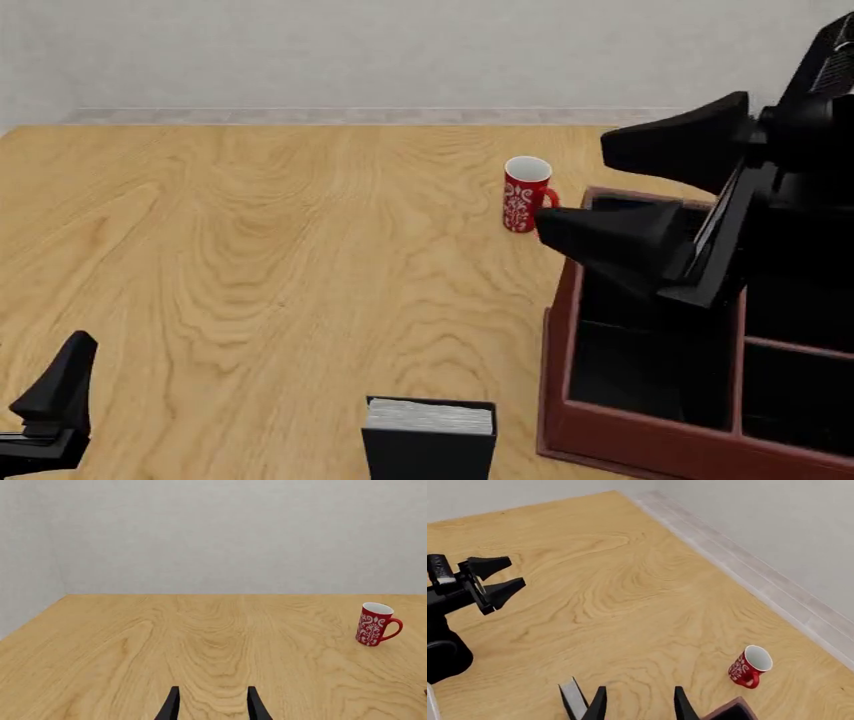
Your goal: Pick up the book and place it in the left compartment of the caddy.
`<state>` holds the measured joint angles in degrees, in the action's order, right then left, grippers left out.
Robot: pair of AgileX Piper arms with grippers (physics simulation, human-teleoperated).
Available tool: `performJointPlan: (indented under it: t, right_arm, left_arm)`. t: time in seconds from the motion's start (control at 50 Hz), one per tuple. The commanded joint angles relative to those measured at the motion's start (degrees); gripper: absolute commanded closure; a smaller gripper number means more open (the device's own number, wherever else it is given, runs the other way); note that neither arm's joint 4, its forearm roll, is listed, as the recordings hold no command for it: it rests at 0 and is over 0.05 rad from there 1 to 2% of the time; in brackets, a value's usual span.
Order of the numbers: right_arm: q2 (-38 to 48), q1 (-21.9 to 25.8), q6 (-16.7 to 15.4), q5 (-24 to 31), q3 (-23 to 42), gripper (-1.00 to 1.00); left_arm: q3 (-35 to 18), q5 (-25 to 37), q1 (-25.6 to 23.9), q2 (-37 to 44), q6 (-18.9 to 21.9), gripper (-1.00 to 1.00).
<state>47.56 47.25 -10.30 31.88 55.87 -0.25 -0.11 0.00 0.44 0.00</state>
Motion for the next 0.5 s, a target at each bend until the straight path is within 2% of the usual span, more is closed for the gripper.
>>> performJointPlan:
  t: [0.02, 0.5]
  right_arm:
    - [-0.4, 3.3, -1.0, 1.1, -0.1, -1.0]
    - [-0.3, 7.6, 0.9, 0.4, -2.2, -1.0]
  left_arm:
    - [0.0, 0.0, 0.0, 0.0, 0.0, -1.0]
    - [0.0, 0.0, 0.0, 0.0, 0.0, -1.0]
